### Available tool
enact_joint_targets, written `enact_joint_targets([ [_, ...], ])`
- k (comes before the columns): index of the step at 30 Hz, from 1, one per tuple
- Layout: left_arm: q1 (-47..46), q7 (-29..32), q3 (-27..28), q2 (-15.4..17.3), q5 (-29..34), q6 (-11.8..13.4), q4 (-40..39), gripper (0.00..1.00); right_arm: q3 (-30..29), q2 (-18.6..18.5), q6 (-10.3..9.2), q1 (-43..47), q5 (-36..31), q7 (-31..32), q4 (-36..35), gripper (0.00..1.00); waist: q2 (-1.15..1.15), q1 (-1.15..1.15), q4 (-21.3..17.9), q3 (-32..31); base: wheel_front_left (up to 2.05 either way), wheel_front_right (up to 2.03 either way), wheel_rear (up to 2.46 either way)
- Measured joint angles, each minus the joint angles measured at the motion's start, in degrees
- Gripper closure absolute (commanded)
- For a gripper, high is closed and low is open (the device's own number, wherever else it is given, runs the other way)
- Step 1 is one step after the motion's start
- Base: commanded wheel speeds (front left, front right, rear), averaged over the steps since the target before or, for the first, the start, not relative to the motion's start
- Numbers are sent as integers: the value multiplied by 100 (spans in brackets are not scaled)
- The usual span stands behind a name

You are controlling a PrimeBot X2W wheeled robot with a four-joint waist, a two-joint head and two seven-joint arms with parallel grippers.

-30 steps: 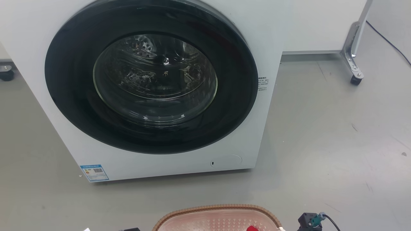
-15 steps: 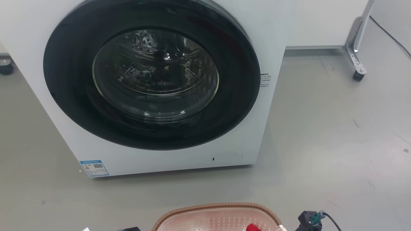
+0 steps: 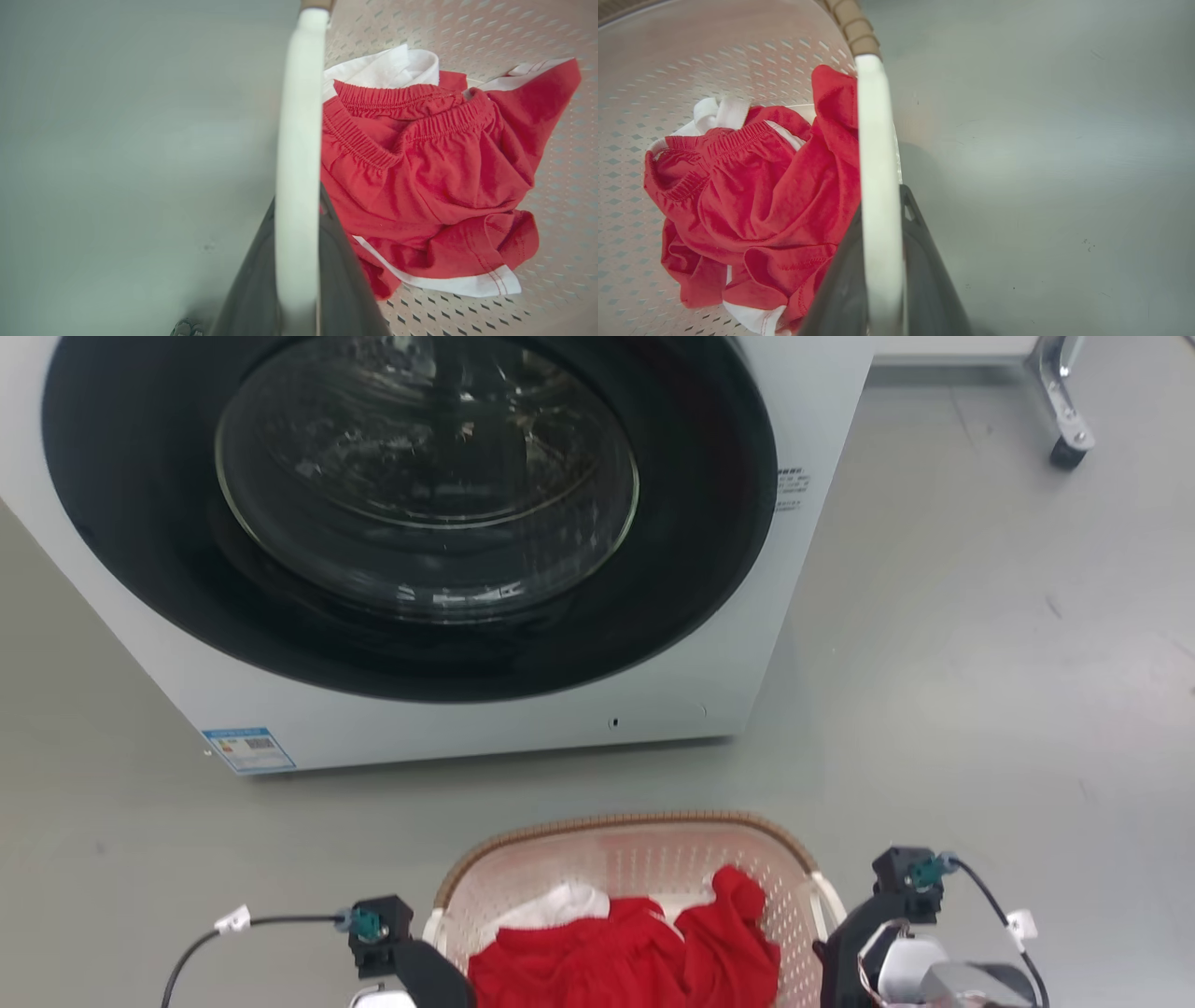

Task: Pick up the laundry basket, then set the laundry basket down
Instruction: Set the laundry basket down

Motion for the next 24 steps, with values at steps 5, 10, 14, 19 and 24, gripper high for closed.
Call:
enact_joint_targets([
  [5, -389, -141, 18, -3, 18, 40, 5, 100, -20, -42, -26, -386, -45, -153, -54, 100, 0, 0, -5, 372, 0, 0, 0],
  [10, -801, -303, 34, -1, 79, 47, 4, 100, -47, -97, -52, -764, -62, -303, -107, 100, 0, 1, -12, 770, 0, 0, 0],
  [14, -1118, -432, 46, 9, 187, 91, 7, 100, -59, -120, -82, -1026, -100, -441, -153, 100, 0, 1, -16, 1100, 0, 0, 0],
  [19, -1439, -598, 68, 18, 222, 97, 8, 100, -77, -158, -94, -1358, -102, -571, -190, 100, 0, 0, -18, 1516, 0, 0, 0],
  [24, -1736, -744, 69, 40, 311, 112, 21, 100, -90, -174, -102, -1666, -165, -709, -221, 100, 1, 0, -18, 1935, 0, 0, 0],
])
